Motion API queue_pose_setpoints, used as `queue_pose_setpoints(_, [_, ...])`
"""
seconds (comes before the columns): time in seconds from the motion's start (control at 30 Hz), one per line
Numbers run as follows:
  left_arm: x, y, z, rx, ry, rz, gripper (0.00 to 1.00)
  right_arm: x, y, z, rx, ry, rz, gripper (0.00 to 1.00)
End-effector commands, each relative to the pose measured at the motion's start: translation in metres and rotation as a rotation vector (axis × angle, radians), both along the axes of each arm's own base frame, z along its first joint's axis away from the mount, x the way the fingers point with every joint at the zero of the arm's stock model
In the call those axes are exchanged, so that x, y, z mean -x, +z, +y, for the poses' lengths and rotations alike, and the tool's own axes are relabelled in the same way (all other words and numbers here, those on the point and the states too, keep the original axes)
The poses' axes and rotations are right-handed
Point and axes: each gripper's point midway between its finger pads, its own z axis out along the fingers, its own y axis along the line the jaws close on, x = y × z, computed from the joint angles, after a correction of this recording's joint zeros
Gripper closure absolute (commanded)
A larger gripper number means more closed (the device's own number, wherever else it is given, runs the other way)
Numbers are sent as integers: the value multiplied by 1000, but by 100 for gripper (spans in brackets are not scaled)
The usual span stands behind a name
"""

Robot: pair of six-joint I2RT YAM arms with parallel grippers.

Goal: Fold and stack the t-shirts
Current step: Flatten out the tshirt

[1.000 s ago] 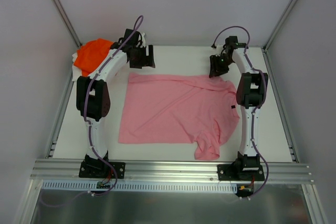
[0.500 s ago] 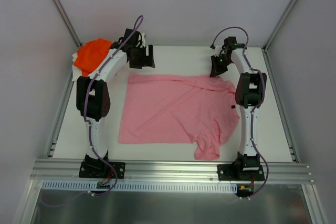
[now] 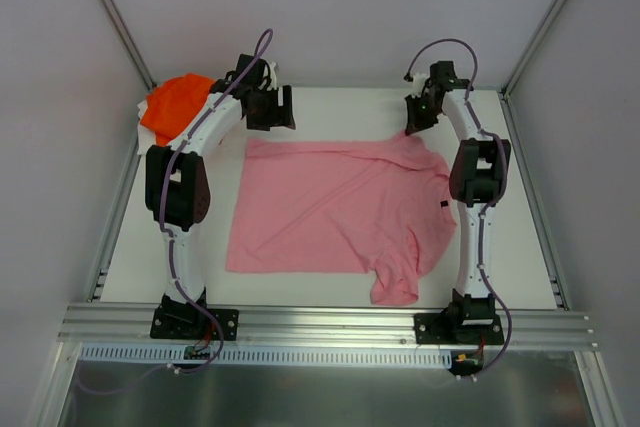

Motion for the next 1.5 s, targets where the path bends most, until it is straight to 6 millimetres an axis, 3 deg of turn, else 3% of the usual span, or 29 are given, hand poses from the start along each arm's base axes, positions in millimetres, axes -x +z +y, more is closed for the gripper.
queue_pose_setpoints(0.0, [-4, 17, -6, 9, -18, -45, 24, -37, 91, -13, 47, -7, -277, 100])
queue_pose_setpoints(0.3, [-1, 17, -5, 14, -20, -57, 24, -62, 131, -21, 98, 5, -457, 100])
queue_pose_setpoints(0.63, [-1, 15, -8, 26, -28, -53, 24, -68, 146, -16, 144, 108, -532, 100])
queue_pose_setpoints(0.7, [-2, 13, -9, 29, -29, -49, 24, -64, 135, -11, 159, 141, -505, 92])
queue_pose_setpoints(0.73, [-1, 12, -10, 31, -30, -46, 24, -63, 127, -12, 172, 146, -489, 83])
queue_pose_setpoints(0.77, [-2, 11, -10, 34, -32, -45, 24, -62, 121, -17, 201, 128, -470, 52])
queue_pose_setpoints(0.8, [-2, 12, -10, 35, -31, -46, 24, -61, 115, -21, 214, 112, -454, 37])
queue_pose_setpoints(0.87, [-3, 12, -10, 35, -29, -48, 24, -59, 109, -25, 228, 97, -436, 19])
queue_pose_setpoints(1.13, [-1, 7, -11, 40, -31, -37, 24, -47, 84, -46, 167, -4, -325, 20])
queue_pose_setpoints(1.2, [-1, 6, -12, 44, -28, -40, 24, -44, 68, -54, 129, -61, -270, 22])
queue_pose_setpoints(1.23, [1, 6, -10, 45, -24, -36, 24, -44, 64, -71, 118, -105, -251, 25])
queue_pose_setpoints(1.33, [5, 3, -10, 42, -28, -31, 24, -40, 42, -81, 119, -131, -198, 26])
queue_pose_setpoints(1.47, [7, 1, -8, 33, -33, -25, 24, -39, 36, -73, 106, -106, -184, 28])
